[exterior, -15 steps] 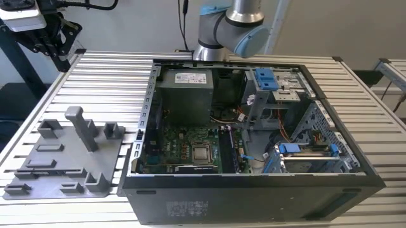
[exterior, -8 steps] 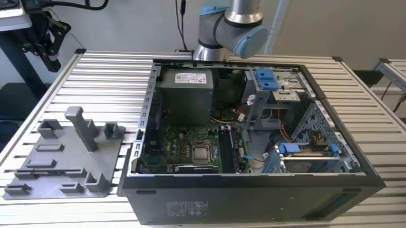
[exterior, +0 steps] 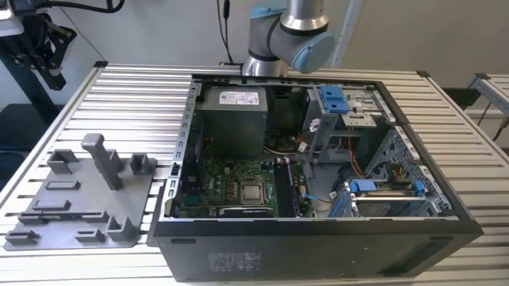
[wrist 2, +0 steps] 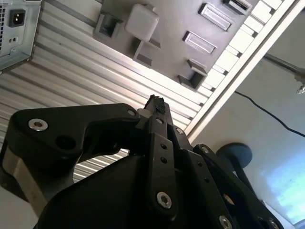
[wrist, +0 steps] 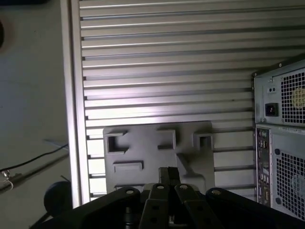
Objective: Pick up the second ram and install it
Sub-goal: 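Reach for the second ram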
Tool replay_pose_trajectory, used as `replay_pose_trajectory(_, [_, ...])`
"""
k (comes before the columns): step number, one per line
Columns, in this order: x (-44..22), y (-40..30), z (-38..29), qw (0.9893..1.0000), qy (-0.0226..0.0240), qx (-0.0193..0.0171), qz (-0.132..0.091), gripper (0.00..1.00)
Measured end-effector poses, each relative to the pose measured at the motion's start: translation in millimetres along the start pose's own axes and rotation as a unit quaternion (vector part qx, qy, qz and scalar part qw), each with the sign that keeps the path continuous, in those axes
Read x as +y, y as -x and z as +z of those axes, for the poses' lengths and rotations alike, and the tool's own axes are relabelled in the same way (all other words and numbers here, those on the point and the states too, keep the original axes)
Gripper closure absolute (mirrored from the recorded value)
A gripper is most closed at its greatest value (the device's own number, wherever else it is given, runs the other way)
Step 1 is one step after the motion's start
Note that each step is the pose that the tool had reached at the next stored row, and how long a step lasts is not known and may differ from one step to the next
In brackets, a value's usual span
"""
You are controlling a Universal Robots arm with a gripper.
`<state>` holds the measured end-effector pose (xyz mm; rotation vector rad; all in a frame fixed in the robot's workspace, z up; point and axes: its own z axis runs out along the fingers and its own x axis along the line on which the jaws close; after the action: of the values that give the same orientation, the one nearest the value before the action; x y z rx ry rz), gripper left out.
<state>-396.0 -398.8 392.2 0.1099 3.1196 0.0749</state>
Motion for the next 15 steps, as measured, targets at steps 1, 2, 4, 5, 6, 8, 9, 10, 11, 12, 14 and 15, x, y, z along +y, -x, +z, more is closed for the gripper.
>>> replay_pose_trajectory(1, [-0.1, -1.6, 0.0, 1.0000, 0.0000, 0.0000, 0.000, 0.89])
replay_pose_trajectory(2, [-0.2, -3.0, -0.1, 1.0000, 0.0000, 0.0000, 0.000, 0.89])
replay_pose_trajectory(4, [-0.4, -6.1, -0.1, 1.0000, 0.0000, 0.0000, 0.000, 0.89])
replay_pose_trajectory(5, [-0.6, -7.8, -0.1, 1.0000, 0.0000, 0.0000, 0.000, 0.89])
replay_pose_trajectory(6, [-0.7, -9.5, -0.2, 1.0000, 0.0000, 0.0000, 0.000, 0.89])
replay_pose_trajectory(8, [-0.8, -12.1, -0.3, 1.0000, 0.0000, 0.0000, 0.000, 0.89])
replay_pose_trajectory(9, [-0.9, -12.1, -0.3, 1.0000, 0.0000, -0.0001, 0.000, 0.89])
replay_pose_trajectory(10, [-0.9, -12.1, -0.2, 1.0000, 0.0001, -0.0003, 0.000, 0.89])
replay_pose_trajectory(11, [-0.9, -12.1, -0.3, 1.0000, 0.0001, -0.0004, 0.000, 0.89])
replay_pose_trajectory(12, [-0.9, -12.1, -0.3, 1.0000, 0.0000, -0.0006, 0.000, 0.89])
replay_pose_trajectory(14, [-1.2, -12.2, -0.2, 1.0000, 0.0001, -0.0006, 0.000, 0.89])
replay_pose_trajectory(15, [-2.2, -12.2, -0.3, 1.0000, 0.0001, -0.0007, 0.000, 0.89])
